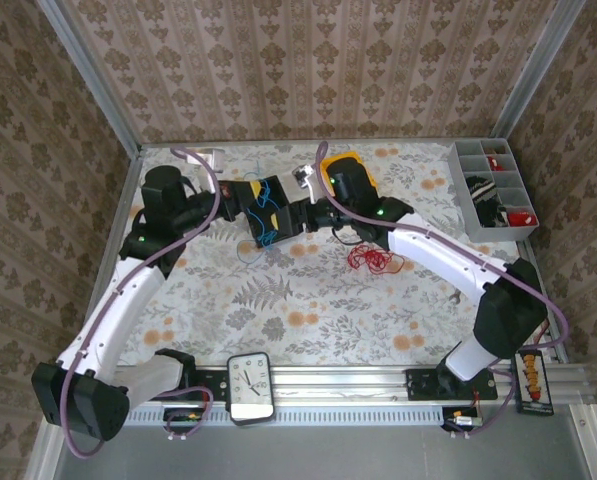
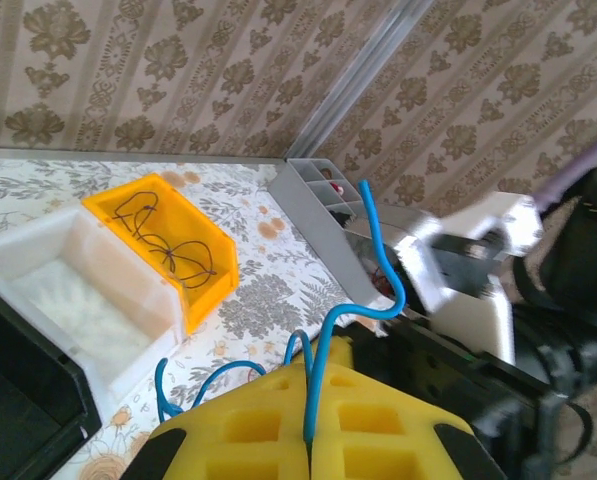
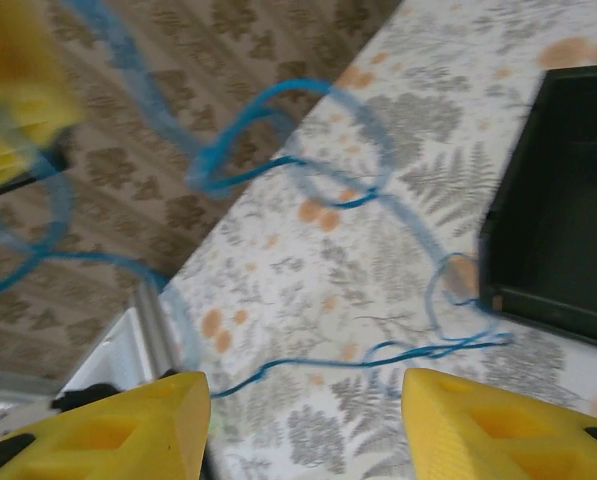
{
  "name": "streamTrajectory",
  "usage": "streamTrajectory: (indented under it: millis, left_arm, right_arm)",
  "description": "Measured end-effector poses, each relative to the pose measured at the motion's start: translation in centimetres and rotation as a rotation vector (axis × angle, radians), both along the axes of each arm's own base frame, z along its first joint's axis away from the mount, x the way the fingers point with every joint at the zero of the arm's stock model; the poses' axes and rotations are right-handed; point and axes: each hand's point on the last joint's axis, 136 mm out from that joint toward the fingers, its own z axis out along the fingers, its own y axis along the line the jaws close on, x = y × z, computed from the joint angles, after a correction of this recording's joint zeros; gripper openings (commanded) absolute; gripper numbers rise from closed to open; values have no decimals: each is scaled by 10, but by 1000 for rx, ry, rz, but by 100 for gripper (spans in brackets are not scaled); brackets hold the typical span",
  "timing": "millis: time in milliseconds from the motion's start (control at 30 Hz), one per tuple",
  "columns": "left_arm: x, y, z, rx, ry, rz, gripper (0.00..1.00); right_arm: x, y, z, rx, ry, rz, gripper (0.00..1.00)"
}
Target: Untangle the cables
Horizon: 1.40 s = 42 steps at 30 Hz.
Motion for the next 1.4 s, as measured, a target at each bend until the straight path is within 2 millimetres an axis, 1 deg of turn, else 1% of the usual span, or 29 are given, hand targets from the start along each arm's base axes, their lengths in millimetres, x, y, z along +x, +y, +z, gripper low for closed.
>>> streamTrajectory:
  millis: [133,300,433,467,533,600,633,667,733,767,833,867,933,967,1000,1033,1100,1167,1233,1300,1333,1400]
  left_arm:
    - [-5,-4,0,2,1,-23,0]
    - [-10,-10,-1,9,4,-45,0]
    - [-14,-13,0,10,2,-62,0]
    - [-14,-14,0,10,4,-66,0]
    - [-17,-15,-1,10,9,-78,0]
    - [-18,-17,-2,12,14,-87,0]
    - [-19,-17,-3,13,15,-89,0]
    - [-19,-17,-4,16,17,-90,0]
    - [-18,-14,-6,30,20,-70,0]
    - [-16,-10,-8,47,18,-39,0]
    - [-10,5,-11,86,15,63,0]
    - [-5,18,-12,110,12,141,0]
    - [4,50,-12,153,9,313,0]
    - [8,70,-13,177,10,412,0]
    - [12,95,-15,205,20,528,0]
    - [14,113,-17,224,31,608,0]
    - [16,154,-29,272,91,794,0]
    - [12,188,-45,308,174,950,0]
    - [4,220,-64,333,271,1096,0]
    - [-4,243,-81,348,349,1200,0]
    - [-9,250,-91,358,383,1235,0]
    - [-15,256,-107,382,438,1267,0]
  right_arm:
    - [13,-6,-17,-56,-4,-43,59]
    - [18,-3,-41,-99,15,-41,60]
    - [22,1,-48,-110,24,-42,57]
    - [25,2,-48,-110,21,-46,54]
    - [31,5,-48,-105,16,-56,42]
    - [38,8,-49,-103,12,-71,20]
    - [40,9,-50,-99,14,-78,12]
    - [43,9,-50,-96,16,-88,6]
    - [49,6,-51,-95,22,-120,1]
    - [52,3,-52,-97,24,-140,0]
    - [63,-8,-53,-108,23,-196,0]
    - [70,-16,-54,-115,25,-232,0]
    - [82,-43,-58,-140,29,-327,0]
    - [87,-63,-61,-161,41,-393,0]
    - [92,-84,-64,-181,55,-460,0]
    - [95,-104,-66,-195,70,-523,0]
    - [99,-150,-68,-222,95,-659,0]
    - [98,-187,-70,-252,112,-770,0]
    - [94,-225,-74,-291,132,-886,0]
    - [88,-251,-79,-318,154,-961,0]
    - [85,-262,-82,-330,169,-994,0]
    - [79,-281,-88,-353,196,-1046,0]
